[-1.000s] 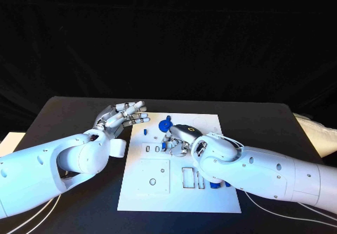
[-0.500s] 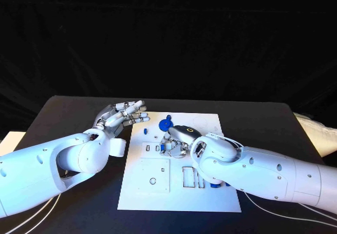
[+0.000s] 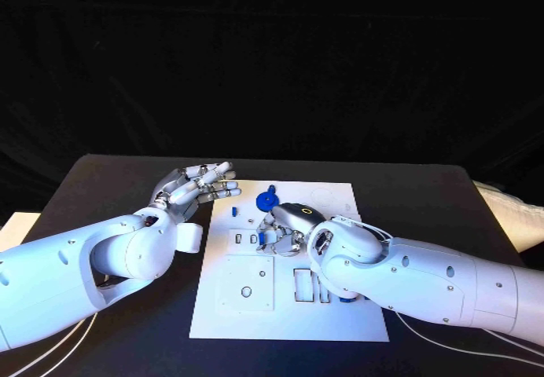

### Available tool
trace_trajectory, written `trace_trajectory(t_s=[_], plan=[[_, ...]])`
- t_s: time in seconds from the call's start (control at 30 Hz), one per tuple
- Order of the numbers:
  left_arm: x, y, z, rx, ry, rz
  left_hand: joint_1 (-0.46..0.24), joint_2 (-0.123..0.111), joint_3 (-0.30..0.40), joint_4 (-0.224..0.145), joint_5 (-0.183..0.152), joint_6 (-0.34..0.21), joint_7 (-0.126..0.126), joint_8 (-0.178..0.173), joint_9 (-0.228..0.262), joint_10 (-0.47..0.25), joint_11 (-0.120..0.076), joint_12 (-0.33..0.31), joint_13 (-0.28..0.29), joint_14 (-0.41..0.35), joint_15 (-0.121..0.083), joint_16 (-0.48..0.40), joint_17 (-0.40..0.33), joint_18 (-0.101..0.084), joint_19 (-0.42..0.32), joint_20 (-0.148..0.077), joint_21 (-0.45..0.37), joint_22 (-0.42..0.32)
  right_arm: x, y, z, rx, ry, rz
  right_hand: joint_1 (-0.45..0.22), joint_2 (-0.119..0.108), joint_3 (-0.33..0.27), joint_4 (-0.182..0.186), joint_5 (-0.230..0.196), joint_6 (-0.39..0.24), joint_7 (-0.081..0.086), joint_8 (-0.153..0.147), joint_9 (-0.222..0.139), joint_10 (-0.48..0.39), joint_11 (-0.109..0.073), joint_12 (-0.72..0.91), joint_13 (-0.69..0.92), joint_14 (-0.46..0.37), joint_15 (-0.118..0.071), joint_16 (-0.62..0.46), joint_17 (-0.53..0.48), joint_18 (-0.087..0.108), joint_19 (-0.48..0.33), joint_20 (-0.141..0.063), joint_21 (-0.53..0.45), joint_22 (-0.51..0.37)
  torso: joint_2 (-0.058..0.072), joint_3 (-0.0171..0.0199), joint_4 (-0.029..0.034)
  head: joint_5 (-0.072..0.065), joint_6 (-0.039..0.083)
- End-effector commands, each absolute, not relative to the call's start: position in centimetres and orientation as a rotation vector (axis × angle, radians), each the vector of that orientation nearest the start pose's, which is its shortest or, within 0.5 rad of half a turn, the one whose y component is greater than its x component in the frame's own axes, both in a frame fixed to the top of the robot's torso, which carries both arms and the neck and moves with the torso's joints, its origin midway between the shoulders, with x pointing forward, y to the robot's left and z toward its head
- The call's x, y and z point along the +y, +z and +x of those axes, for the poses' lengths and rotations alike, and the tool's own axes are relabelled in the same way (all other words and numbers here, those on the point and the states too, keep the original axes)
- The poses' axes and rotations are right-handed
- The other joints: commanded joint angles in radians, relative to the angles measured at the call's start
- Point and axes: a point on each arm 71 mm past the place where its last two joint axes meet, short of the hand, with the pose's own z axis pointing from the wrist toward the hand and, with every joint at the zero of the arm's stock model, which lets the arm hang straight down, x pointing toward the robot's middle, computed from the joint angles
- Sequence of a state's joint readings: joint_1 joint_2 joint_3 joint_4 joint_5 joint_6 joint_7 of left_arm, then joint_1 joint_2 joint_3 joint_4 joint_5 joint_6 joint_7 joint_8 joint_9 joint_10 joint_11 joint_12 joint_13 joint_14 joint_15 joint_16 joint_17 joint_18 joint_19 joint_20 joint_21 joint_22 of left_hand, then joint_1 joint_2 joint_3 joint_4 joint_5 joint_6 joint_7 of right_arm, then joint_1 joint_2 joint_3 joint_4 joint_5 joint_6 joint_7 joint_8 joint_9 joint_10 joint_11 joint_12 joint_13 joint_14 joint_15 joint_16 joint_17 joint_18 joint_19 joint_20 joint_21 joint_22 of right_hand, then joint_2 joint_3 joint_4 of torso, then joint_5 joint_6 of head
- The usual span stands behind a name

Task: Assemble the parts on the task board

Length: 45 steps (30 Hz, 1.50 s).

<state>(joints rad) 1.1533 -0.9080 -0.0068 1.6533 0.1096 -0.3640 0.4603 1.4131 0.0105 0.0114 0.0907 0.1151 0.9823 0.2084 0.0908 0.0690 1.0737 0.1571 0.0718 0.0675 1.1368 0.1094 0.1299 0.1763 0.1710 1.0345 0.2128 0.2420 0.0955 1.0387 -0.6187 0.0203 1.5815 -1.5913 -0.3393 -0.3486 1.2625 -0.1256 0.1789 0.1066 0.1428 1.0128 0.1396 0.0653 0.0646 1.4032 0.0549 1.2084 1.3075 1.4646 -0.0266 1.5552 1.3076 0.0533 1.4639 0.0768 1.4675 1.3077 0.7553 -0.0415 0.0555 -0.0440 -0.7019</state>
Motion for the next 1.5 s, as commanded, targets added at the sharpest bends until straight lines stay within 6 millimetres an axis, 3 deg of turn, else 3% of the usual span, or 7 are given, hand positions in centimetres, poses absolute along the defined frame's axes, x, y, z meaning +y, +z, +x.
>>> trace_trajectory(t_s=[0.03,0.33,0.63,0.83,1.03,1.2,1.5], plan=[[20.7,-17.5,46.3,1.325,-1.640,-1.237,0.003,0.008,-0.002,-0.005,0.000,-0.002,-0.001,-0.004,0.000,-0.001,0.001,-0.005,-0.001,0.003,0.001,-0.005,0.001,0.012,0.003,0.004,-0.006,-0.001,-8.5,-22.6,44.1,1.697,0.701,-0.115,0.003,-0.010,-0.011,0.005,-0.005,-0.013,0.002,-0.003,-0.001,-0.010,0.000,-0.004,0.031,0.096,0.007,-0.007,0.218,-0.006,-0.001,0.007,-0.005,0.039,0.000,0.0004,-0.0002,0.000,0.000],[20.8,-17.7,46.4,1.336,-1.626,-1.242,0.003,0.011,-0.004,-0.012,0.000,-0.002,-0.001,-0.008,0.000,-0.003,0.000,-0.007,-0.002,0.026,-0.005,0.001,0.010,0.013,0.022,-0.002,0.003,0.001,-8.5,-21.2,43.4,1.561,0.813,-0.073,0.015,-0.019,-0.034,0.025,-0.005,-0.036,0.008,-0.002,0.000,-0.015,0.006,-0.009,0.025,0.095,0.012,-0.008,0.216,-0.005,-0.002,0.012,-0.006,0.039,-0.001,0.0016,-0.0003,0.001,0.002],[20.5,-19.0,46.4,1.598,-1.437,-1.125,-0.041,0.017,-0.030,-0.001,-0.002,0.051,-0.043,0.004,0.007,0.154,-0.069,0.051,0.029,0.354,-0.102,0.251,0.202,0.011,0.312,-0.102,0.253,0.129,-10.0,-17.7,42.4,1.494,1.072,-0.064,0.063,-0.014,-0.132,0.118,0.021,-0.064,0.017,0.000,0.001,-0.024,0.014,-0.010,0.017,0.093,0.020,-0.013,0.208,-0.003,-0.008,0.021,-0.012,0.029,-0.006,0.0029,-0.0042,0.002,0.007],[19.7,-20.7,46.0,1.986,-1.243,-0.842,-0.045,0.031,0.036,0.011,0.013,0.079,-0.079,0.038,0.023,0.250,-0.111,0.162,0.113,0.396,-0.137,1.023,0.951,-0.051,0.398,-0.146,0.711,0.627,-14.1,-14.3,44.3,1.495,1.132,0.073,0.120,0.022,-0.117,0.094,0.053,-0.057,0.014,0.003,0.003,-0.052,0.011,-0.053,-0.013,0.085,0.017,-0.030,0.179,0.003,-0.024,0.019,-0.030,-0.002,-0.020,0.0054,-0.0095,0.009,0.001],[19.6,-21.0,46.4,2.211,-0.911,-0.563,-0.155,0.005,-0.029,0.090,-0.005,0.104,-0.113,0.158,0.089,0.236,-0.153,0.510,0.397,0.431,-0.163,1.429,1.381,-0.099,0.438,-0.167,1.054,1.044,-19.0,-11.5,46.5,1.446,1.060,0.192,0.137,0.031,-0.116,0.082,0.056,-0.043,0.011,0.008,0.005,-0.045,0.008,-0.044,-0.009,0.086,0.015,-0.030,0.181,0.003,-0.023,0.017,-0.030,-0.001,-0.035,0.0077,-0.0218,0.022,-0.004],[19.7,-20.4,47.1,2.311,-0.625,-0.403,-0.211,0.030,-0.115,0.194,-0.049,0.065,-0.135,0.294,0.188,0.208,-0.155,0.929,0.819,0.434,-0.166,1.441,1.395,-0.116,0.448,-0.173,1.169,1.196,-21.2,-10.9,47.4,1.437,1.008,0.245,0.137,0.035,-0.116,0.081,0.059,-0.038,0.010,0.010,0.006,-0.041,0.007,-0.038,-0.007,0.086,0.014,-0.031,0.179,0.003,-0.022,0.016,-0.030,0.000,-0.040,0.0133,-0.0341,0.040,-0.008],[18.8,-19.6,48.2,2.309,-0.458,-0.344,-0.231,0.055,-0.208,0.198,-0.065,0.000,-0.151,0.469,0.337,0.216,-0.169,1.078,0.978,0.434,-0.181,1.441,1.395,-0.129,0.459,-0.176,1.220,1.275,-22.0,-11.0,47.8,1.454,0.973,0.270,0.134,0.038,-0.119,0.082,0.060,-0.034,0.009,0.011,0.007,-0.037,0.006,-0.033,-0.005,0.085,0.013,-0.032,0.177,0.003,-0.022,0.015,-0.030,0.000,-0.044,0.0161,-0.0373,0.045,-0.015]])
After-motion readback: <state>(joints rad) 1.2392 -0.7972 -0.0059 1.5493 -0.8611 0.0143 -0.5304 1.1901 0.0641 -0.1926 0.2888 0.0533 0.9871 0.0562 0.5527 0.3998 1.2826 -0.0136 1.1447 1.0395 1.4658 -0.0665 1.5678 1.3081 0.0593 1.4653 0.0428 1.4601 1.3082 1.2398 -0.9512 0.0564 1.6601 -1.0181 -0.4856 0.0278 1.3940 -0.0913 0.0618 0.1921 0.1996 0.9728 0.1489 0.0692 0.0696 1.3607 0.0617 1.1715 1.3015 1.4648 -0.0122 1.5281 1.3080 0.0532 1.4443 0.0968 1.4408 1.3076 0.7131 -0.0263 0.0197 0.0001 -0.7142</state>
